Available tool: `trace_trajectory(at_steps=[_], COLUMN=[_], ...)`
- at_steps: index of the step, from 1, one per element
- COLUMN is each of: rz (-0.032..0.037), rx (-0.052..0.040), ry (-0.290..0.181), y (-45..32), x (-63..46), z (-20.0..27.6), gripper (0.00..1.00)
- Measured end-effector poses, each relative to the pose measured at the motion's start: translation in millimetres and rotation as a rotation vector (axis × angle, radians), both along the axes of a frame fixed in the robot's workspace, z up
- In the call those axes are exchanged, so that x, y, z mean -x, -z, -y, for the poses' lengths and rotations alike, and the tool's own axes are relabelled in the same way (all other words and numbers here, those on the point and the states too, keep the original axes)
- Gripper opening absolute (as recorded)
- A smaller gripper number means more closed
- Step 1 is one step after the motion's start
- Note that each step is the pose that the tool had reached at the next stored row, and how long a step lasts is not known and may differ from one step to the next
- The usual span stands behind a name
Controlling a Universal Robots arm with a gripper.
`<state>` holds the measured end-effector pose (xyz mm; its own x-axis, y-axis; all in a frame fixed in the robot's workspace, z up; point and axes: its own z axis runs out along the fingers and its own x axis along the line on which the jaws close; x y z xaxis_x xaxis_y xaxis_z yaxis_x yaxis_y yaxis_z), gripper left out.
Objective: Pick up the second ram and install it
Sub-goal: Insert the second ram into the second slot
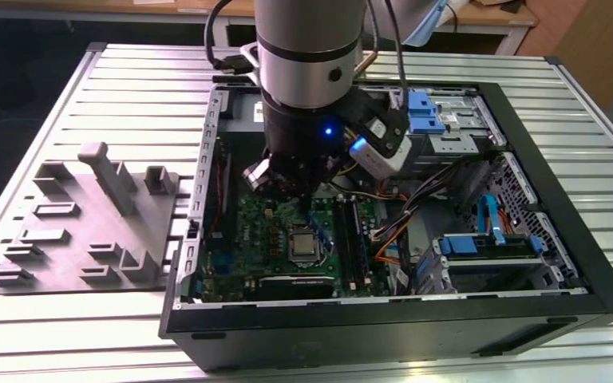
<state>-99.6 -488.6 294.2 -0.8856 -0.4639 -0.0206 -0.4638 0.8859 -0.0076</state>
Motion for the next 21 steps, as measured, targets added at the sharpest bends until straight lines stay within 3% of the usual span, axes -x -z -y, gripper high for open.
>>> trace_trajectory(at_steps=[21], rz=[0.0], rx=[0.0], ry=[0.383], y=[3.5], x=[0.0], z=[0.0], gripper=[0.11])
